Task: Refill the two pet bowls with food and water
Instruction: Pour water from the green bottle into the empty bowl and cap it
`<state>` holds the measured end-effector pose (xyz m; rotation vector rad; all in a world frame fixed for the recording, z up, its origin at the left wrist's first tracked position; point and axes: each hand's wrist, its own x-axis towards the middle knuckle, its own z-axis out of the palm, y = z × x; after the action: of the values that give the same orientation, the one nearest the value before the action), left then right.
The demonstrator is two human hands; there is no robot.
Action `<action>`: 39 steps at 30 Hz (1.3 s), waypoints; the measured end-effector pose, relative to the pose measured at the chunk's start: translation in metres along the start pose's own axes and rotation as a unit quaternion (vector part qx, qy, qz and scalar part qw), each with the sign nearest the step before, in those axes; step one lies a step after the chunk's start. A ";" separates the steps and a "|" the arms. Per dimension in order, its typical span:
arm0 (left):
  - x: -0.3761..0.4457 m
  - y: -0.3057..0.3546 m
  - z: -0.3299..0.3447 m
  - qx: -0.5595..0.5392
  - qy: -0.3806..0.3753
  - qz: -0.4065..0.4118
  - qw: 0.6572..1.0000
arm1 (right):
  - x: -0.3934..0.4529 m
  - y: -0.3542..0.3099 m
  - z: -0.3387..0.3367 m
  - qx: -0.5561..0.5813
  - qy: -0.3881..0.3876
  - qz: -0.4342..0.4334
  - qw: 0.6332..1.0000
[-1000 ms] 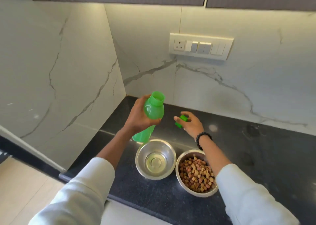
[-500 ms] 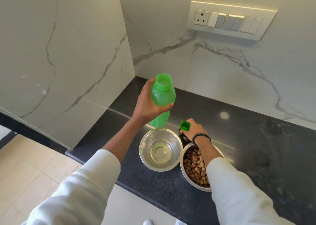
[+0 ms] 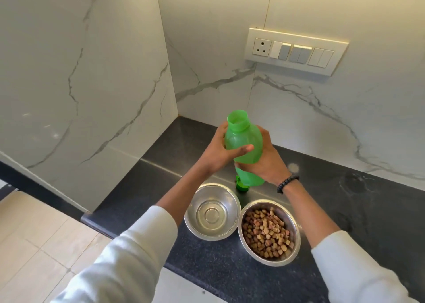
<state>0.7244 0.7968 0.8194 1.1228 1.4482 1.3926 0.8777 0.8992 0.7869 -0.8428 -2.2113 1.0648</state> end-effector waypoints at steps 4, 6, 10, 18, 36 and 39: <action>-0.029 -0.037 -0.024 0.069 0.045 -0.093 0.992 | -0.012 0.018 -0.012 -0.064 -0.037 -0.004 0.997; -0.045 -0.063 -0.033 0.136 0.096 -0.134 0.977 | -0.017 0.027 -0.013 -0.111 -0.062 0.004 0.992; -0.071 -0.107 -0.047 0.254 0.163 -0.229 0.926 | -0.027 0.036 -0.010 -0.258 -0.102 -0.007 0.961; -0.114 -0.139 -0.042 0.203 0.102 -0.361 0.905 | -0.039 0.036 -0.002 -0.387 -0.170 -0.040 0.905; -0.106 -0.147 -0.056 0.172 0.147 -0.314 0.922 | -0.034 0.035 0.022 -0.485 -0.234 -0.073 0.839; -0.107 -0.148 -0.056 0.166 0.141 -0.318 0.923 | -0.033 0.033 0.024 -0.496 -0.233 -0.075 0.833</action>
<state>0.6901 0.6796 0.6725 0.5522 2.0795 0.8822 0.8933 0.8798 0.7402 -0.8046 -3.2248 -0.0846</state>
